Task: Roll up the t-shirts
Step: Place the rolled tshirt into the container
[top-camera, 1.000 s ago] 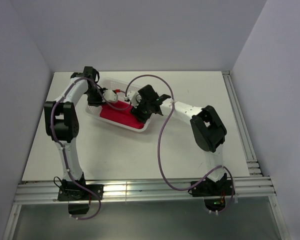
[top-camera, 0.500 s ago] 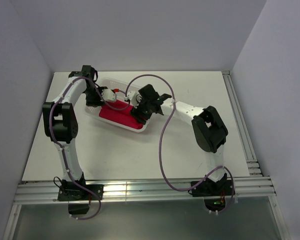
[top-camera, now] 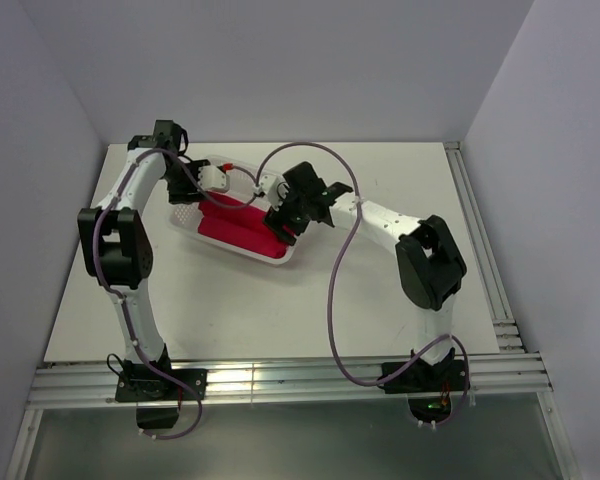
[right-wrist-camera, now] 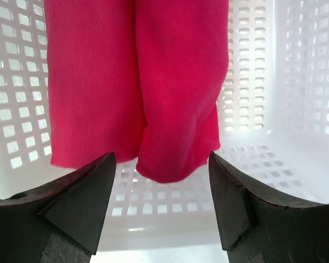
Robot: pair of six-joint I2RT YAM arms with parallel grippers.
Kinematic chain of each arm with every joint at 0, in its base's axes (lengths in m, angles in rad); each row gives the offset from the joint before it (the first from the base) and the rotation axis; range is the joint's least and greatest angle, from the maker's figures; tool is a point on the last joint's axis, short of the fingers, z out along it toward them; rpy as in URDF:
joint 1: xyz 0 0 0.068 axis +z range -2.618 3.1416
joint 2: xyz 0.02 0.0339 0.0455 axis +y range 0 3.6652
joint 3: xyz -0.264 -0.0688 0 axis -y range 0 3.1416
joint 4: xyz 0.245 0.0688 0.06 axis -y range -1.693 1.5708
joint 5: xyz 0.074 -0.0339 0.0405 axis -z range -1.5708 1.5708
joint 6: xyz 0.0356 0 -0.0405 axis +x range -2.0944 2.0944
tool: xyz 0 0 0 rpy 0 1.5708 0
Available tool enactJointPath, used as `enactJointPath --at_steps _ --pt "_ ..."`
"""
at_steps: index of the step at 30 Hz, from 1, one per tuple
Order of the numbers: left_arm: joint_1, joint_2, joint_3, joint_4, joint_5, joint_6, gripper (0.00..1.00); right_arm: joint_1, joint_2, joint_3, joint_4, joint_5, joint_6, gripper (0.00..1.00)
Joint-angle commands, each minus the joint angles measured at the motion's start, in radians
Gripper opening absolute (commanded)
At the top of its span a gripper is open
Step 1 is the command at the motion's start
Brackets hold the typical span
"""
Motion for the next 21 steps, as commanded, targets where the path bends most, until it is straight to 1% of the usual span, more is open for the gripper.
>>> enactJointPath --at_steps 1,2,3,5,6,8,9,10,11,12,13,14,16,18,19,21 --pt "0.014 -0.063 0.042 0.029 0.055 -0.045 0.63 -0.019 -0.084 0.012 -0.006 -0.023 0.007 0.76" --pt "0.015 -0.063 0.05 0.035 0.062 -0.056 0.63 -0.031 -0.112 0.001 0.008 -0.034 0.012 0.76" --pt "0.018 -0.058 0.059 0.044 0.096 -0.1 0.63 -0.04 -0.129 -0.025 0.037 -0.061 0.027 0.76" --pt "0.024 -0.046 0.108 0.034 0.142 -0.129 0.64 -0.066 -0.173 -0.056 0.08 -0.095 0.049 0.76" --pt "0.027 -0.031 0.125 0.035 0.183 -0.178 0.64 -0.077 -0.187 -0.085 0.13 -0.112 0.081 0.76" --pt "0.029 -0.019 0.163 0.078 0.223 -0.247 0.64 -0.096 -0.222 -0.119 0.198 -0.14 0.127 0.72" --pt "0.029 -0.011 0.169 0.092 0.24 -0.305 0.64 -0.111 -0.225 -0.142 0.259 -0.14 0.182 0.59" --pt "0.029 -0.009 0.171 0.154 0.275 -0.338 0.64 -0.122 -0.216 -0.142 0.276 -0.143 0.225 0.48" --pt "0.029 -0.011 0.163 0.202 0.286 -0.384 0.64 -0.122 -0.206 -0.142 0.296 -0.115 0.225 0.48" --pt "0.029 -0.017 0.153 0.251 0.303 -0.49 0.64 -0.123 -0.19 -0.127 0.324 -0.097 0.285 0.34" --pt "0.029 -0.018 0.136 0.277 0.328 -0.519 0.64 -0.123 -0.172 -0.111 0.324 -0.095 0.3 0.28" --pt "0.027 -0.015 0.13 0.317 0.348 -0.565 0.64 -0.123 -0.131 -0.096 0.338 -0.08 0.349 0.19" --pt "0.021 -0.006 0.122 0.327 0.398 -0.599 0.64 -0.123 -0.094 -0.062 0.35 -0.086 0.388 0.11" --pt "0.005 0.011 0.117 0.348 0.408 -0.635 0.63 -0.122 -0.052 -0.057 0.402 -0.103 0.467 0.03" --pt "-0.003 0.017 0.11 0.35 0.417 -0.645 0.62 -0.117 -0.028 -0.053 0.415 -0.123 0.484 0.02" --pt "-0.022 0.034 0.099 0.347 0.431 -0.651 0.61 -0.108 -0.011 -0.047 0.436 -0.112 0.521 0.0"
